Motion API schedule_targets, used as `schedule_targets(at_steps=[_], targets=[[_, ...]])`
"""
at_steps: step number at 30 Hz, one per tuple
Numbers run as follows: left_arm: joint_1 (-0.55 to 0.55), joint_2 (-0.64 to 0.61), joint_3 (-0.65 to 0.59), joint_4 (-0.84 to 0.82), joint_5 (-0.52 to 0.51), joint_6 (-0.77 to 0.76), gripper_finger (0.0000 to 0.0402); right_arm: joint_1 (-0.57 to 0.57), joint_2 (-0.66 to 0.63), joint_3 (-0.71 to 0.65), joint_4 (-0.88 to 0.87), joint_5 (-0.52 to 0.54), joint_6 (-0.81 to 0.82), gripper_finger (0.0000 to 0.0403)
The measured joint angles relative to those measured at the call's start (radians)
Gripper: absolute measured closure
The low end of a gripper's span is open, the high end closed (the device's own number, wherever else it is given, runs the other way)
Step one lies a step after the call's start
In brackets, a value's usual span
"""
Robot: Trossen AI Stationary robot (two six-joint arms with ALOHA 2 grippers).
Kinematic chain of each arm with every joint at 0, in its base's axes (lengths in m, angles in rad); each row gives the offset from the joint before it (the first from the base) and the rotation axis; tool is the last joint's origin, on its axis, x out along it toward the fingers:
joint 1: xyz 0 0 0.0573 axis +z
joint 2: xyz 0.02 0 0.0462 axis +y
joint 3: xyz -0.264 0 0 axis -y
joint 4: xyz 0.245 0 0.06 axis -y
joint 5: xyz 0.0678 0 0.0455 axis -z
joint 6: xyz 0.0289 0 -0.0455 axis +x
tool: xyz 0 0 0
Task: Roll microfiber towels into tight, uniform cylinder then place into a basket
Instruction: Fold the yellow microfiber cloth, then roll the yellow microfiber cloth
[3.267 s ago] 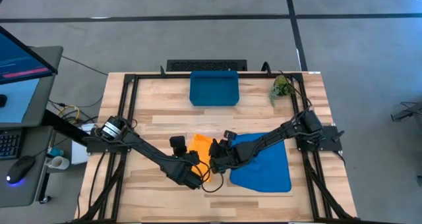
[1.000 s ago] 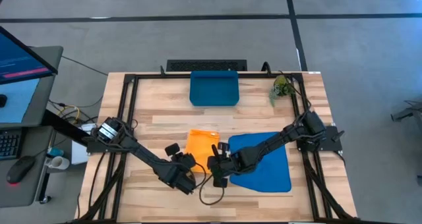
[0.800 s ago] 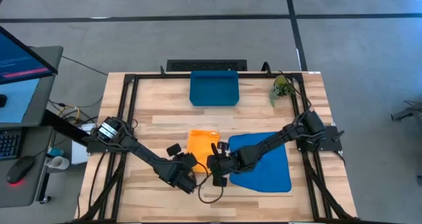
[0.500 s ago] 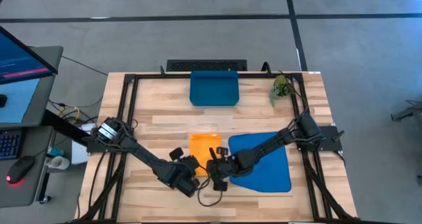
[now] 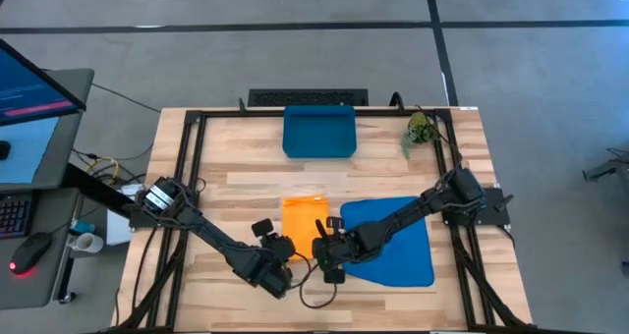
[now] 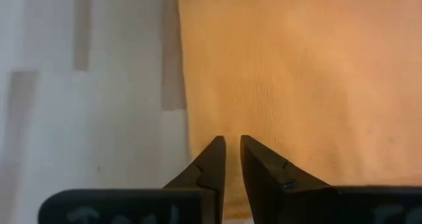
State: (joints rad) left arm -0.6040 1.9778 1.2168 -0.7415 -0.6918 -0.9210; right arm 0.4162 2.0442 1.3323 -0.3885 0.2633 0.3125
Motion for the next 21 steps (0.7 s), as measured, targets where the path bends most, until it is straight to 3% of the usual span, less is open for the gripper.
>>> schedule_targets(at_steps=[10,15,21], targets=[[-0.127,0.000,0.147,-0.335,-0.200,-0.051,0.0299,0.087,-0.127,0.002,-0.197,0.165,0.007,0.0333],[-0.230,0.000,0.150,-0.242,-0.283,0.202,0.0299,0.204,-0.153,0.002,-0.233,0.296,-0.002,0.0333],[-0.259,0.002,0.150,-0.082,-0.259,0.359,0.0299,0.288,-0.117,0.002,-0.224,0.337,-0.031,0.0333]])
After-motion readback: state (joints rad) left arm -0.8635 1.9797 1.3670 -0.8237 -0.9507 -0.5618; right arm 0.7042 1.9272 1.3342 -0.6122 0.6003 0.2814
